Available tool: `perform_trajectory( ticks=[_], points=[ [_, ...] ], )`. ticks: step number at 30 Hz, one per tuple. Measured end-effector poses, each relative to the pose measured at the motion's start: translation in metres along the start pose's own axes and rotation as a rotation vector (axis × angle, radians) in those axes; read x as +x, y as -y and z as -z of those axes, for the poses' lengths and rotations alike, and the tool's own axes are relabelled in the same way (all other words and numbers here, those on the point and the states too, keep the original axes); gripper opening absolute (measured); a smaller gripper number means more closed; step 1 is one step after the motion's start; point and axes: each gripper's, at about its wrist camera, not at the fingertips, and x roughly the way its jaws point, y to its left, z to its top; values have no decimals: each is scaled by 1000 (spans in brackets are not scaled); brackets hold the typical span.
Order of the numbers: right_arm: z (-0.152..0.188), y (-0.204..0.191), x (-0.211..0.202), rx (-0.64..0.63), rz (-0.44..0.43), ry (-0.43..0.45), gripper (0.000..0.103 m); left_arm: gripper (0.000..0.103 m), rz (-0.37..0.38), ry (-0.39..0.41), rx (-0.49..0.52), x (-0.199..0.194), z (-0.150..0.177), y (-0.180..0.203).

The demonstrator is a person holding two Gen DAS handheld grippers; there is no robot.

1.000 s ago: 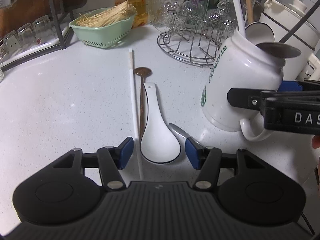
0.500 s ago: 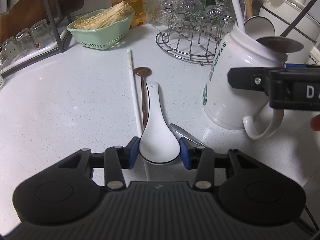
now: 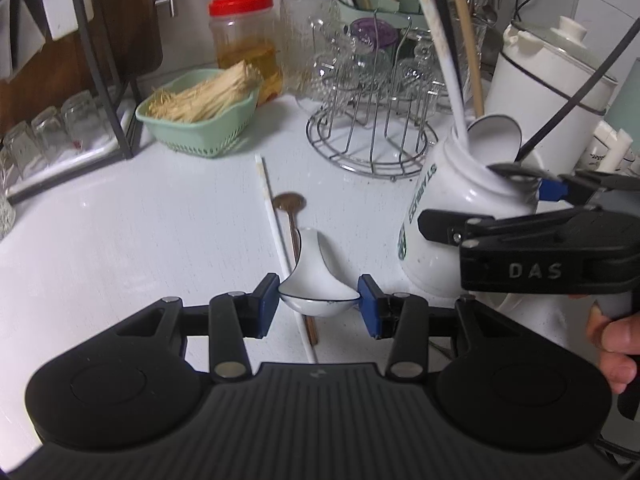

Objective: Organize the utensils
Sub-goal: 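Lift the white ceramic spoon toward the jar with the left gripper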

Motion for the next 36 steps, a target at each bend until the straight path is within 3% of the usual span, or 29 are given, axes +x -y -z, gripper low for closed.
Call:
perform_trajectory(
  ticks=[11,27,36],
  points=[
    [4,-5,1,19,38,25,91,49,26,3,22,-11,-17,-19],
    [3,-8,4,19,68,32,91,48,131,-37,64,-36,-56,-22],
    [2,-9,5,19,73,27,91,48,237,-74,52,-60,-88,-22]
  ],
)
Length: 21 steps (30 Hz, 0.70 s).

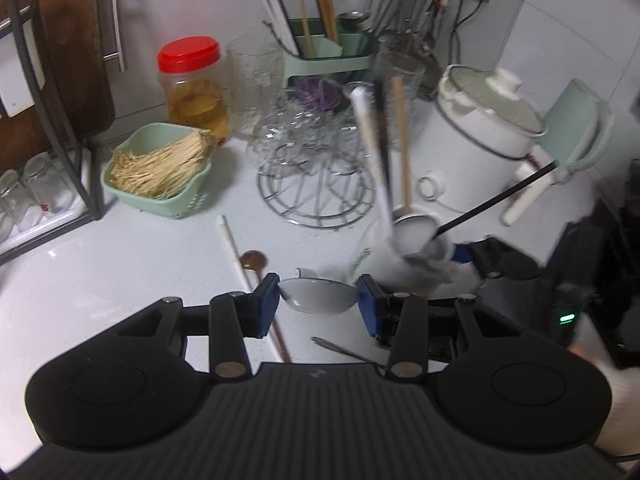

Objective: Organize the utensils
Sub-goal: 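Lift the white ceramic spoon toward the jar with the left gripper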

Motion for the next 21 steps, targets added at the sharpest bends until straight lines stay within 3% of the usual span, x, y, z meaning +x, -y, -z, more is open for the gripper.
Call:
perform_trajectory(
  ticks=[6,21],
  points=[
    [-2,-1,1,-2,6,-11,91,48,94,-37,-31,-19,-21,4],
    [-1,-1,1,-7,5,-15,91,48,207,-48,50,-44,-61,29]
  ],
)
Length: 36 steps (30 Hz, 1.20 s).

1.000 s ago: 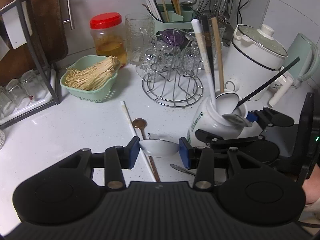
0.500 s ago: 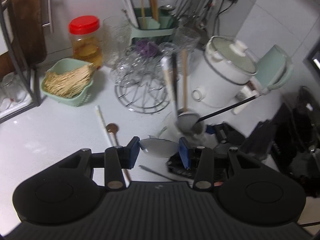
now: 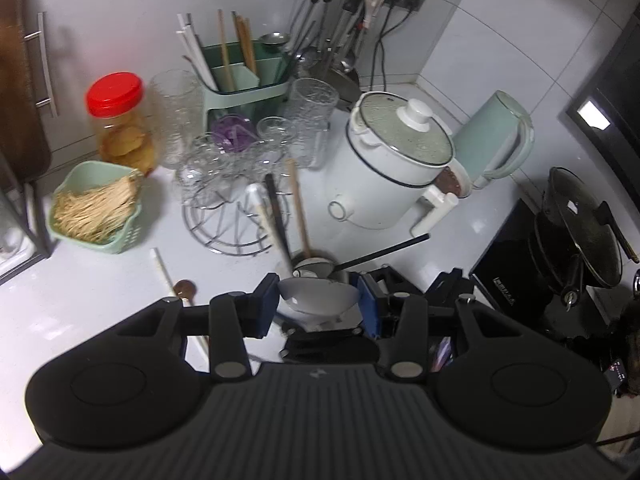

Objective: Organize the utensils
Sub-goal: 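Lift the white ceramic spoon toward the jar with the left gripper, then lower the white ceramic spoon bowl-first into the jar with the left gripper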

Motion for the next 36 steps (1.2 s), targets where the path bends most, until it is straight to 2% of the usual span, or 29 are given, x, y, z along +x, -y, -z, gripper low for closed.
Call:
perform_trajectory(
  ticks=[7,16,19,36],
  points=[
    [0,0,0,-5,-3,6,91,48,38,-67,31,34,-4,14],
    [3,1,0,-5,-10,26,91,48,-1,-144,98,77,-13,17],
    [5,1,-1,0,-11,35,91,48,-1,-187,82,93,-16,15],
    [8,-2,-2,-6,-2,45,91,48,-18,-242,88,135,-23,21]
  ],
)
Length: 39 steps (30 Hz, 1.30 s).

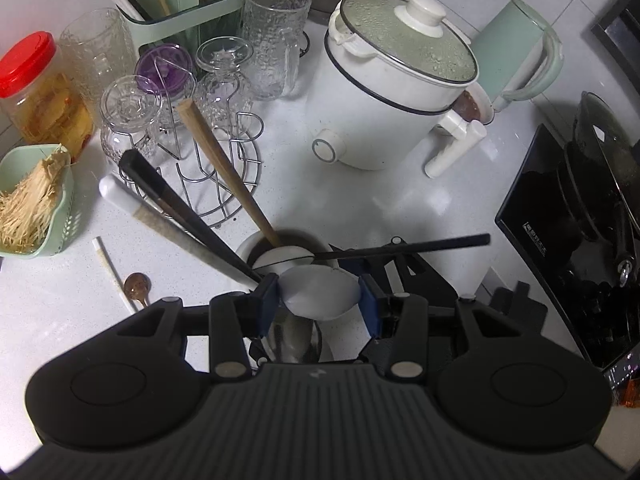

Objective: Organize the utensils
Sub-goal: 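Lower the white ceramic spoon bowl-first into the jar with the left gripper, then open the left gripper to release the white spoon and withdraw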

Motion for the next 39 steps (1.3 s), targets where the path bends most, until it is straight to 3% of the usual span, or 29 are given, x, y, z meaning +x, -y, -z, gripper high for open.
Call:
perform_trajectory(
  ticks=[20,31,39],
  points=[
    [1,2,-1,-1,-8,10,91,53,1,31,-76,-16,6,-9],
    [0,6,0,-15,-38,7,91,54,-64,221,-147,-71,35,-14],
    [-2,12,1,-19,-57,-3,91,54,-119,334,-292,-94,75,-30]
  ],
)
